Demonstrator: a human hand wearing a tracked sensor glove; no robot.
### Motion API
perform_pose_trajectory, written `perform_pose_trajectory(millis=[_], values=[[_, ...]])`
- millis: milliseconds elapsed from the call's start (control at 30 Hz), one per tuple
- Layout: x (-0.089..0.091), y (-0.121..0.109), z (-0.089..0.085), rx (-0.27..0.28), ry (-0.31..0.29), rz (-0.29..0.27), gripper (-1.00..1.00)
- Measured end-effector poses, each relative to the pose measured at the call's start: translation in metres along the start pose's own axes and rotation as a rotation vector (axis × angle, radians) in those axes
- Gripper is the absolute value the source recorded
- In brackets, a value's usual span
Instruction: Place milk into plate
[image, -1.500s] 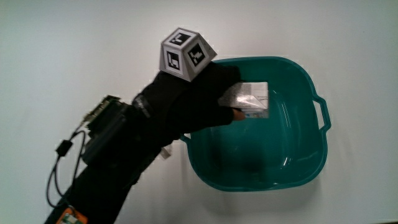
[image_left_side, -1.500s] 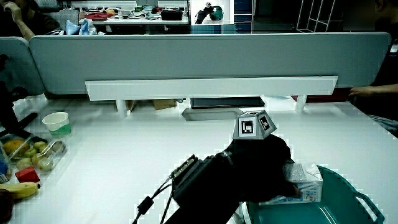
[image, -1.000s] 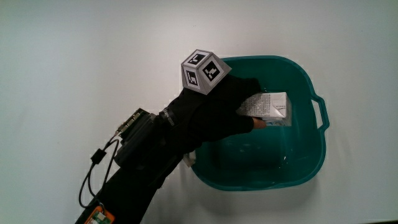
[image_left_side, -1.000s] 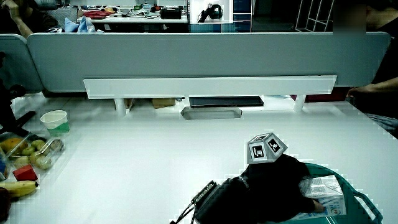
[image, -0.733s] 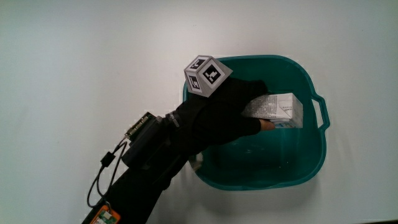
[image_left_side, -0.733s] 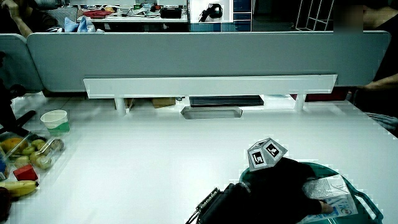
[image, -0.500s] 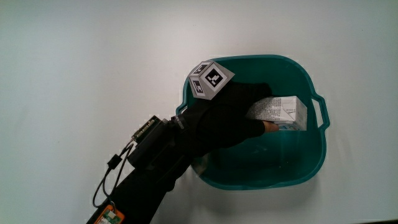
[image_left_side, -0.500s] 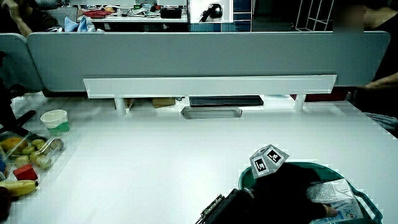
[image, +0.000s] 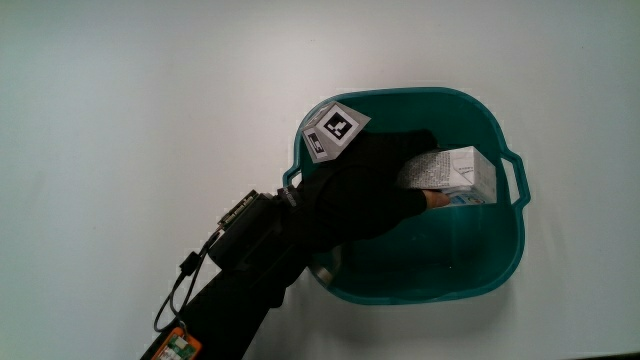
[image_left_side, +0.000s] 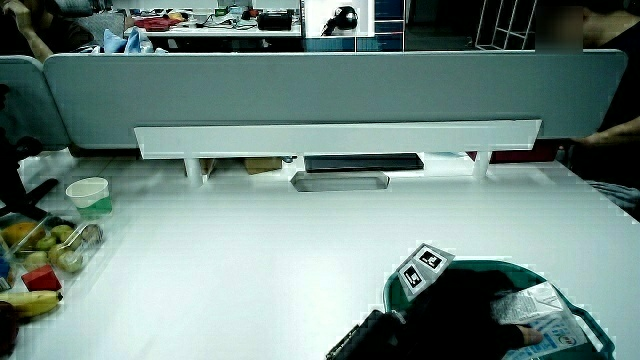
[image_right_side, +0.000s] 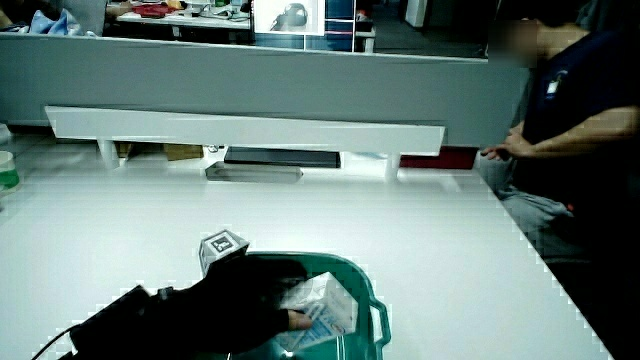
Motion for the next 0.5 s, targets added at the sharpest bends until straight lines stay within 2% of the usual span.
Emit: perform_pose_trajectory(millis=[67, 133, 200, 267, 367, 433, 500], values=[[0.004, 0.0, 0.0, 0.004, 0.051, -0.002, 0.0], [0.003, 0.001, -0.001, 0.001, 0.06, 0.013, 0.0], [0.005, 0.002, -0.001, -0.003, 0.085, 0.054, 0.0], [0.003, 0.006, -0.004, -0.006, 0.148, 0.051, 0.0], [0.01, 0.004, -0.006, -0.006, 0.228, 0.1, 0.0], [0.008, 0.007, -0.008, -0.01, 0.242, 0.111, 0.0], [0.009, 0.009, -0.013, -0.015, 0.302, 0.113, 0.0]])
